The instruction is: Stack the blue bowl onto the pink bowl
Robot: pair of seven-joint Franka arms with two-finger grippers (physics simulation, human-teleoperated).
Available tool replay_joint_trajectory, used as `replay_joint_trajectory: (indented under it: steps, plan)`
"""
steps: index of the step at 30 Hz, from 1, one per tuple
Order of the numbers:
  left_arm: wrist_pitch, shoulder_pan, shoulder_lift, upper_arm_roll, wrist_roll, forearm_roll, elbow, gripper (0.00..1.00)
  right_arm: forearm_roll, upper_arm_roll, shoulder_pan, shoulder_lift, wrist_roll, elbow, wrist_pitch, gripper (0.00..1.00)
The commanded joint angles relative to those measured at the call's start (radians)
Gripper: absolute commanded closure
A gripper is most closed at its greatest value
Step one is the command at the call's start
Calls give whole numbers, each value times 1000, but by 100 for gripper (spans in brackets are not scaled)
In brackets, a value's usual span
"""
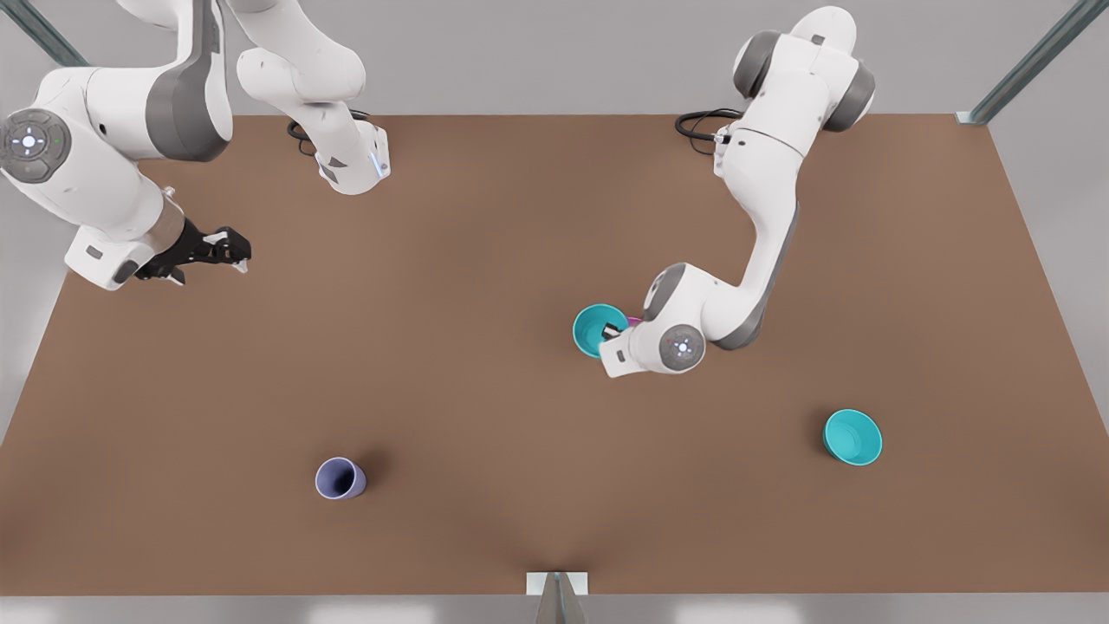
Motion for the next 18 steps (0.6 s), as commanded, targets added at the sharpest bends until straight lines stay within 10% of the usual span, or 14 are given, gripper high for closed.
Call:
replay_joint_trajectory:
  steps: [1, 18]
  plan:
    - [69, 56, -7, -61, -444, 47, -14, 79, 1, 0, 33, 1, 5, 0, 2, 0]
    - [302, 206, -165, -167, -438, 144, -335, 79, 5, 0, 33, 12, 3, 0, 5, 0]
